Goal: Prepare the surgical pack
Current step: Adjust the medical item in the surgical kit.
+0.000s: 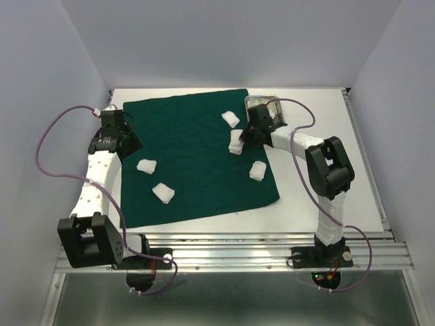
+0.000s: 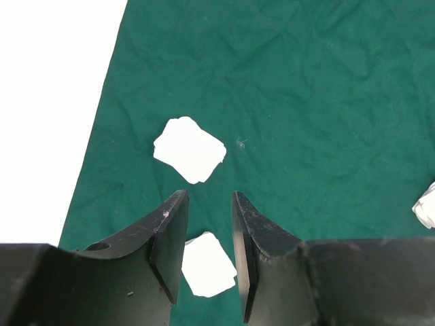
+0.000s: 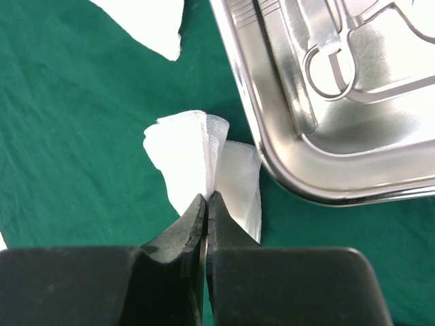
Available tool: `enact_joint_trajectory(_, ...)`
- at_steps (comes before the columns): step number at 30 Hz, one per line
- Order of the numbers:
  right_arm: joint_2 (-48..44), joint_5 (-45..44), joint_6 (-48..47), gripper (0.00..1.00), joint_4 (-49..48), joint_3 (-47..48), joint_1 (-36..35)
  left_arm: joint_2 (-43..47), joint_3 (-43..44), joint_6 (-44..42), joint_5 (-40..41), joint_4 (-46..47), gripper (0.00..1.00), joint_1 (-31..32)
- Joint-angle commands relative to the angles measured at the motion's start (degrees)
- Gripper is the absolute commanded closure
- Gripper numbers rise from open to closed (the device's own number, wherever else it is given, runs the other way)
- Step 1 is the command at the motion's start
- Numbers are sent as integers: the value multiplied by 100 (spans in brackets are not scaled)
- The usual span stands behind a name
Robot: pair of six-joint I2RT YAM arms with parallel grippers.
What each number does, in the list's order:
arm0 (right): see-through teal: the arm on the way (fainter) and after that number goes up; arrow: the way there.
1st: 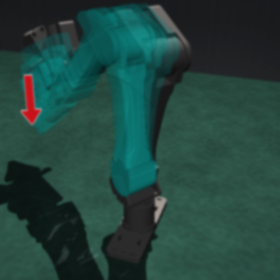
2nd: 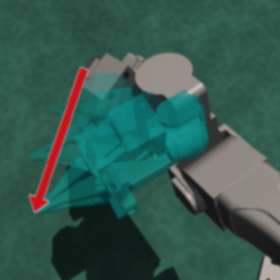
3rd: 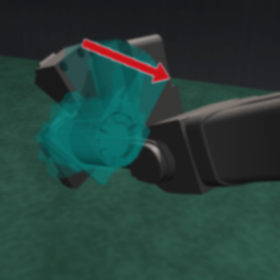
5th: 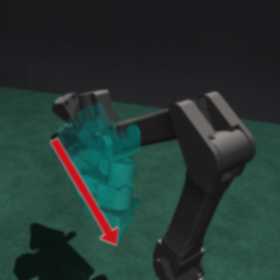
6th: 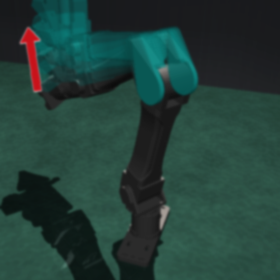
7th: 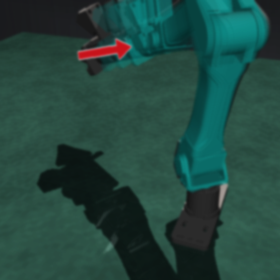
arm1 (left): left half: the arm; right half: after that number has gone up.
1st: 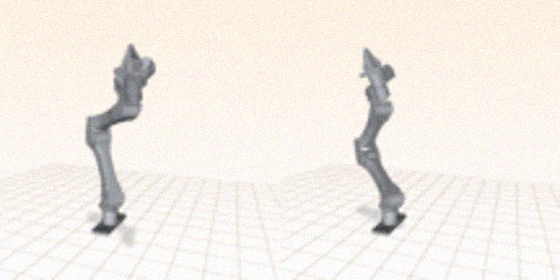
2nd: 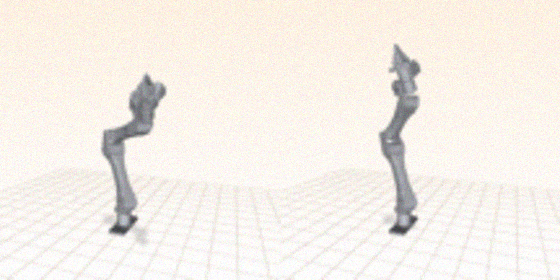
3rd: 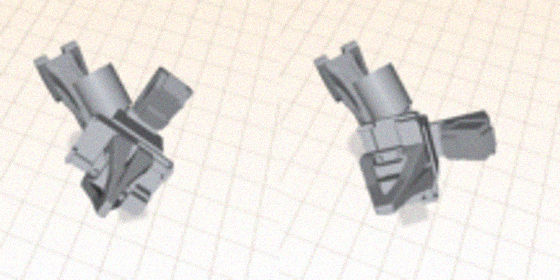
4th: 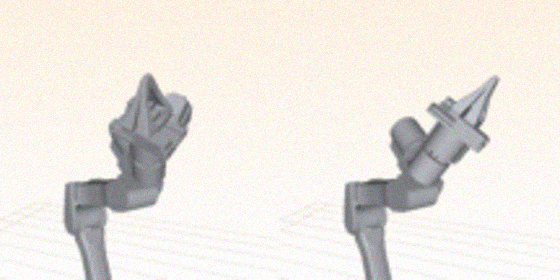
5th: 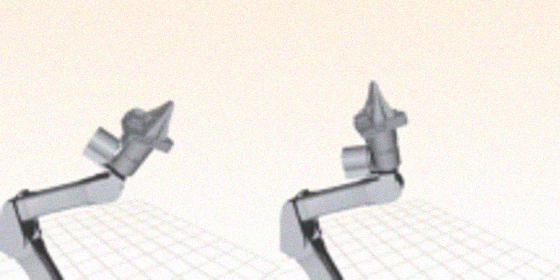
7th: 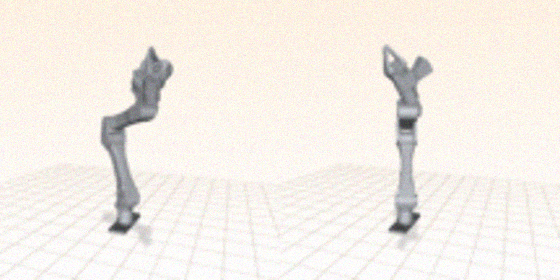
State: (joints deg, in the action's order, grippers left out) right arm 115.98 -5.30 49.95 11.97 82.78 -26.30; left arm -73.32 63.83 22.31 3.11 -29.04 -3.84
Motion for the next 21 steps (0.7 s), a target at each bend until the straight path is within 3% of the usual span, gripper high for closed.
enact_joint_trajectory(1,144,-33,85,99,-239,124,38,99,156,-95,84,3,57,14)
enact_joint_trajectory(21,-182,152,93,99,-283,-148,38,46,156,-77,40,47,57,23)
